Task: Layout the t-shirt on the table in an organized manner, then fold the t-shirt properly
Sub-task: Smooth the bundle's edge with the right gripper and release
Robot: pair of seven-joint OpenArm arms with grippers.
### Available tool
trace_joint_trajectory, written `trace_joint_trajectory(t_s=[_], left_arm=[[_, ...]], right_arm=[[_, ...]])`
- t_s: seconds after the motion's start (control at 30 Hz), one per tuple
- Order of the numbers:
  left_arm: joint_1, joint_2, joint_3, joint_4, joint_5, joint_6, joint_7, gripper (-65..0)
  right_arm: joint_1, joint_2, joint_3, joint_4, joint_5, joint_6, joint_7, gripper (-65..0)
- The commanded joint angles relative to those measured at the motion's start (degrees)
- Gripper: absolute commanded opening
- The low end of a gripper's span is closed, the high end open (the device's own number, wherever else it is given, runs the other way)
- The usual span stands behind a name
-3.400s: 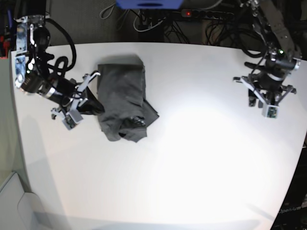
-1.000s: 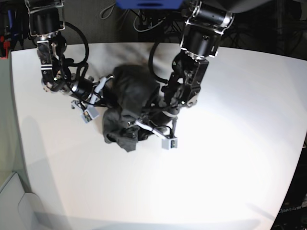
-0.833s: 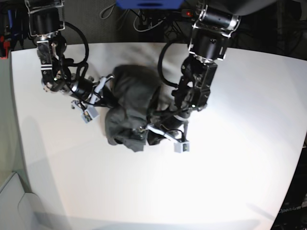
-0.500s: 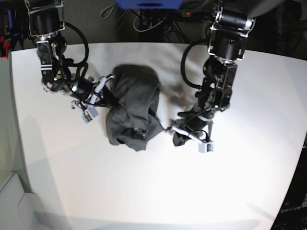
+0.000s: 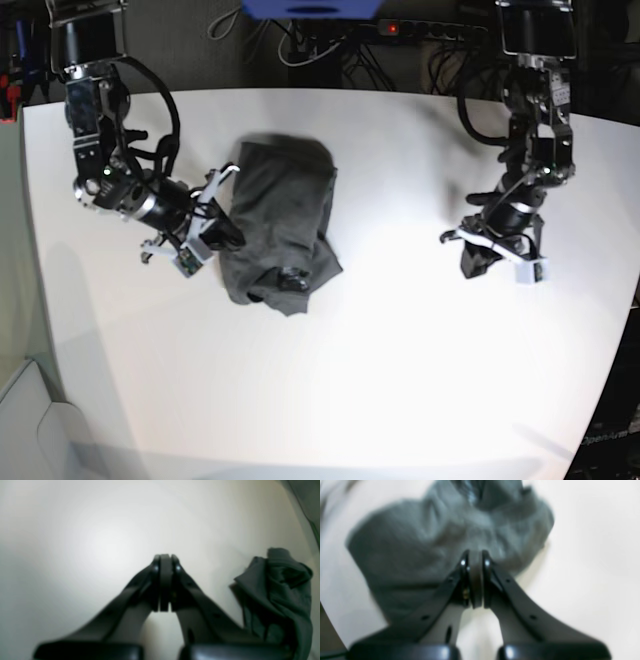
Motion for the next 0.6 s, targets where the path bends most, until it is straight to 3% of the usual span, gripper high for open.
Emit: trace_joint_trajectory(t_s=[0.0,0.23,0.57], left_arm=[[0.38,-0.39,-1.12,2.12,-0.44,-0.32,-0.45,-64.9],[6.27,-0.22,-4.99,9.24,-0.44,-0.32,0.69,-64.9],[11.20,-0.22,-4.99,15.74,-0.44,0.12,0.69,-64.9]], right_arm=[[0.74,-0.69,0.11,1.29,0.70,0.23,1.12,-65.0],[1.79,-5.79,-1.74,-3.72,0.61,0.23,0.68,-65.0],[4.25,-7.37,-10.71,-14.19,0.53,0.23,1.47,-65.0]])
